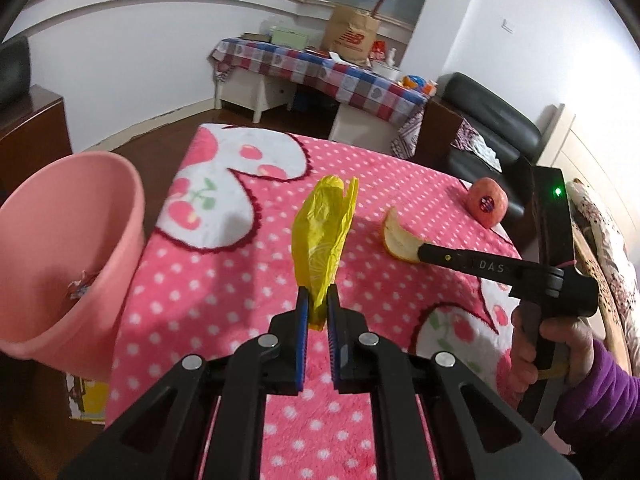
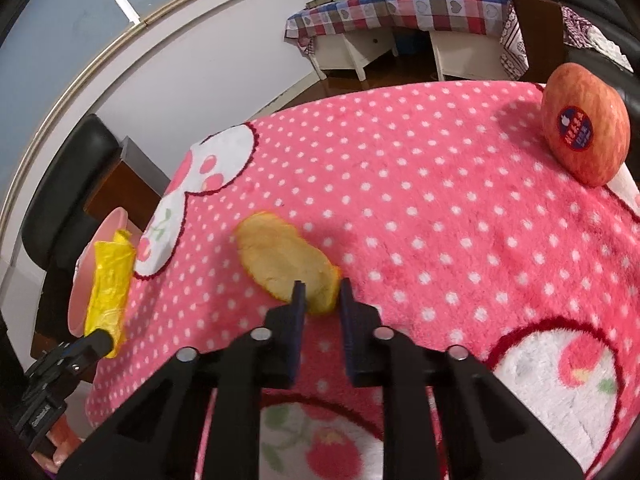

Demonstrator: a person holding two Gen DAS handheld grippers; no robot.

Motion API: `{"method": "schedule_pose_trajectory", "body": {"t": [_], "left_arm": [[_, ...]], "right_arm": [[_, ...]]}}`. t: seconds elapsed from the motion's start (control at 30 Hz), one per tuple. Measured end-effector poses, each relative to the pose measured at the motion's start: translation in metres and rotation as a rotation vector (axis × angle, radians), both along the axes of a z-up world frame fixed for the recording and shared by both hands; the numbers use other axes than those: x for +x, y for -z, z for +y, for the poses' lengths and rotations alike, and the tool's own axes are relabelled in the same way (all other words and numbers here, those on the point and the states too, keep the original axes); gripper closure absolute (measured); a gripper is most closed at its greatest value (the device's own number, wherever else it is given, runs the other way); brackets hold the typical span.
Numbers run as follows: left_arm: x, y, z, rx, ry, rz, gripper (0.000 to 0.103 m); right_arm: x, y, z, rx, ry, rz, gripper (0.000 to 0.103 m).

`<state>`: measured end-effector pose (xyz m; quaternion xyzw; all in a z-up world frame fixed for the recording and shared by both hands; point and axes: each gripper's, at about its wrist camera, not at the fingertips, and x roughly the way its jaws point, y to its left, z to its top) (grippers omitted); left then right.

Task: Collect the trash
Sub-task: 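Grasp the banana peel with the right gripper, then carry the yellow bag with the left gripper while the right carries the banana peel to the bucket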

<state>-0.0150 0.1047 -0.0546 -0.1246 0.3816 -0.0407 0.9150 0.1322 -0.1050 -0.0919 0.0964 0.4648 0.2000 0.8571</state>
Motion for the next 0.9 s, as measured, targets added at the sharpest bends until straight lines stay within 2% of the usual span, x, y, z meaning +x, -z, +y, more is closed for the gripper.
{"method": "schedule_pose_trajectory", "body": {"t": [0.37,0.9], "left_arm": [[-0.020,-0.014,0.005,0.039,-0.081,-0.016,0.095],[-0.043,-0.021,0.011,0.069,-0.149,-0.022,0.095]], "right_arm": [[-0.031,-0.031,0.011,0.031,-0.066,-0.074,0.097],[-0.062,-0.042,0.024,0.053,-0.123,-0.095,0.097]]}}
